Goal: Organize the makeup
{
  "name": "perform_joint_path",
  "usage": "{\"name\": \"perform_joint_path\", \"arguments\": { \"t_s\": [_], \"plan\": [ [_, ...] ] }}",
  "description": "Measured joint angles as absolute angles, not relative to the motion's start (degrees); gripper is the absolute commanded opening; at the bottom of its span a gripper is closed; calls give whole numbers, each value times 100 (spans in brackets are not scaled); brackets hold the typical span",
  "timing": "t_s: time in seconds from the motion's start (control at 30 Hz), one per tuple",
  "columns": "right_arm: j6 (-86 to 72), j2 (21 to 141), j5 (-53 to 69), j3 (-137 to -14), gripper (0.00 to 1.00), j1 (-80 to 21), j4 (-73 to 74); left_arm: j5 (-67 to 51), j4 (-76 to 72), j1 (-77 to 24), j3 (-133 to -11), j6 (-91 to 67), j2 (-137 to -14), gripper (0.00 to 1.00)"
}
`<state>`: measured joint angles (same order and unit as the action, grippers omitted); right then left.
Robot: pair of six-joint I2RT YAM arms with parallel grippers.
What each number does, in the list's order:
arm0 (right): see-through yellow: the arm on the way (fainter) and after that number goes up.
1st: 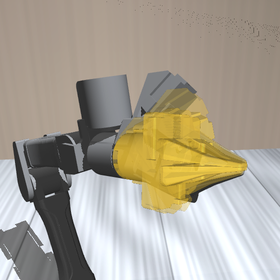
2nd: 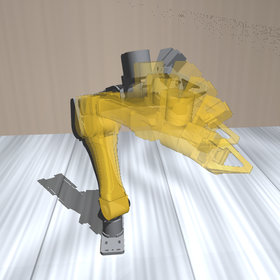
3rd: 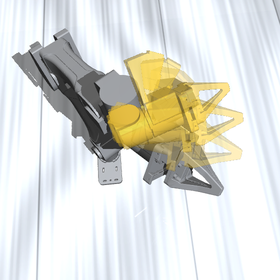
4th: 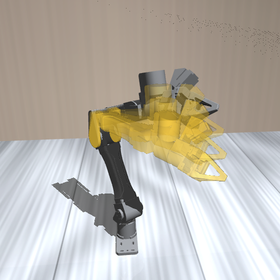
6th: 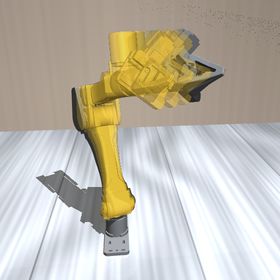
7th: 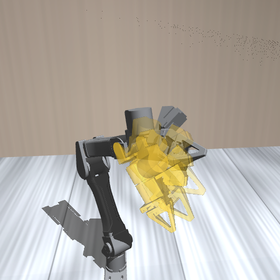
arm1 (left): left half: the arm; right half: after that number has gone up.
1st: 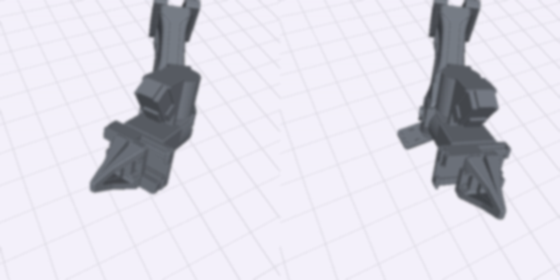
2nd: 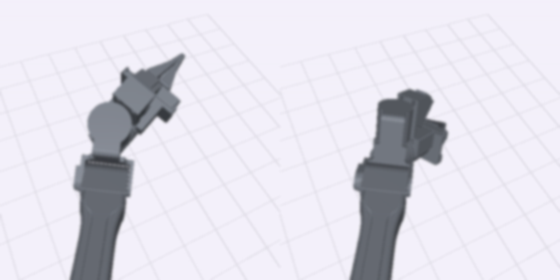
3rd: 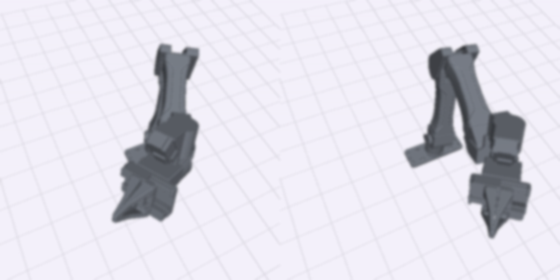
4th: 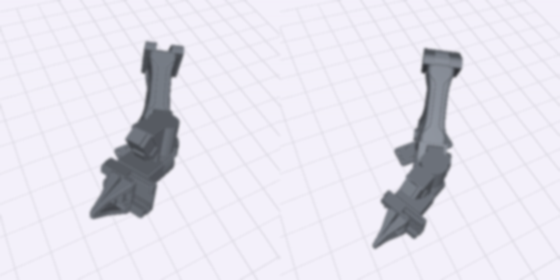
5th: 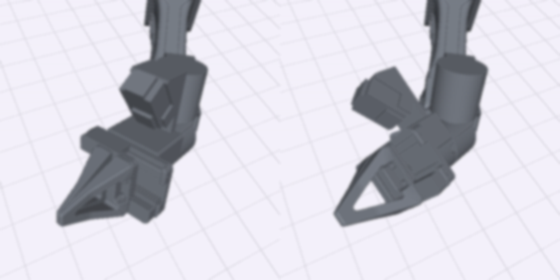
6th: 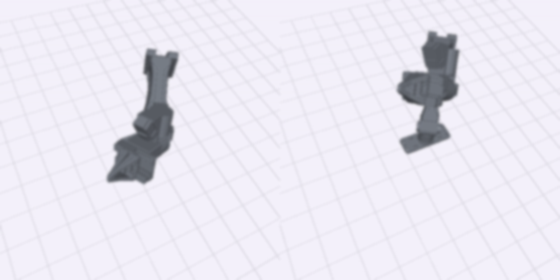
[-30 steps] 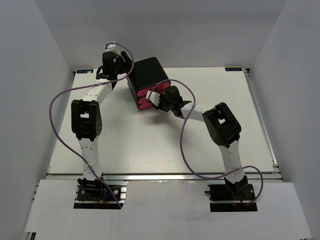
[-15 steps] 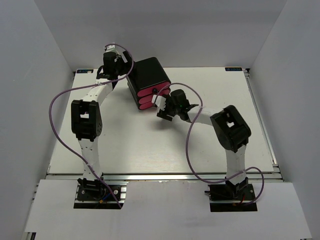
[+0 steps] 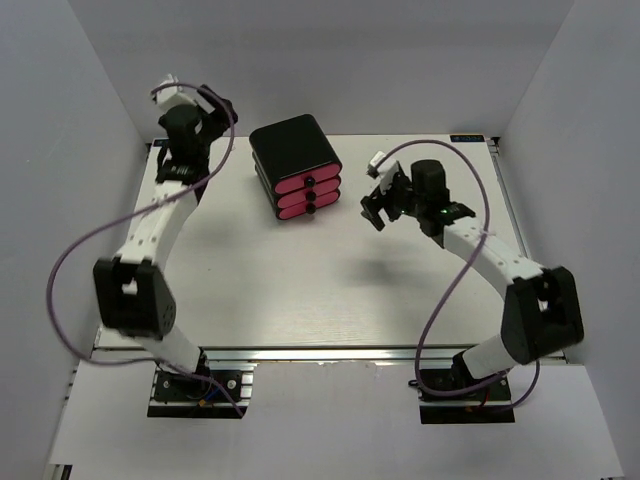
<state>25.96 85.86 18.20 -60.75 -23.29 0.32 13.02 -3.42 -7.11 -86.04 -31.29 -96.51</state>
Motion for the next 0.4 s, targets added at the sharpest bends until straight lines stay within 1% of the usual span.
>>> {"name": "perform_joint_path", "arguments": {
  "t_s": [0.1, 0.2, 0.4],
  "plan": [
    [1953, 8049, 1636, -5933, 89, -2198, -3, 1288, -840, -707, -7249, -3286, -8147, 98],
    [1278, 7758, 1271, -5916, 89, -2182, 23, 998, -1184, -707, -6265, -3345, -6967, 98],
    [611, 7721, 755, -6322, 90, -2182, 443, 139, -1087, -707, -4797, -3326, -5666, 98]
  ]
}}
